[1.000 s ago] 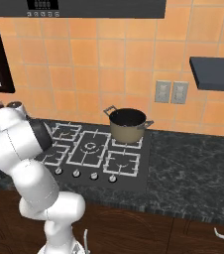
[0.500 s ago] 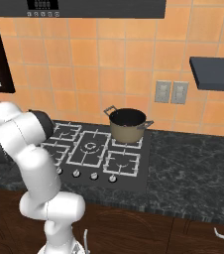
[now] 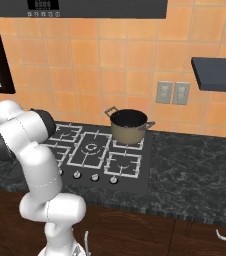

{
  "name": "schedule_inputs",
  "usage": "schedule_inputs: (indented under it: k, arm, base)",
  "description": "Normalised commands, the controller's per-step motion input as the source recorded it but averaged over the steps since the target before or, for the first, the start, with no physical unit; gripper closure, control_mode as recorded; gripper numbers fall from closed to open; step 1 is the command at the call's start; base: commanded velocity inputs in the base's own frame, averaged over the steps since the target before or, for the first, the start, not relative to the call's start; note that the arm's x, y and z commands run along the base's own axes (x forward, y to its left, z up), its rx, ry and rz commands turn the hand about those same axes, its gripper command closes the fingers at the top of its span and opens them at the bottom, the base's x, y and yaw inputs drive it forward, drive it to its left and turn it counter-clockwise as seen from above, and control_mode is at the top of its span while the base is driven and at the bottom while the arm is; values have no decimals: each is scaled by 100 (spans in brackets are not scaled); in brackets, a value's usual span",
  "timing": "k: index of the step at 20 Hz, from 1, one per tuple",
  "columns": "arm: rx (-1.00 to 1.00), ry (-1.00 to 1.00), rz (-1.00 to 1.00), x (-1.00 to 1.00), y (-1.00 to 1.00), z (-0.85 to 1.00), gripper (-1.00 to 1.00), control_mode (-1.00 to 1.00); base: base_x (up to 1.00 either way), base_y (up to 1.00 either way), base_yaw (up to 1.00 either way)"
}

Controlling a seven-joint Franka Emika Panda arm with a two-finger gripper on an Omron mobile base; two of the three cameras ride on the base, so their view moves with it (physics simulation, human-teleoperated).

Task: Put the bell pepper and onion in the pot. Retrieve the spatula and lightly stir the vegetables in the pot.

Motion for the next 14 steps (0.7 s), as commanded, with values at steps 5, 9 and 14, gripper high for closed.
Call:
schedule_inputs:
  k: [5, 9, 14]
  arm:
    - [9, 4, -34, -41, 30, 0, -100, -100]
    - [5, 7, -32, -28, 31, 0, -100, -100]
    - [3, 0, -11, -3, 29, 0, -100, -100]
  base:
    - [0, 0, 0]
    - [0, 0, 0]
    - [0, 0, 0]
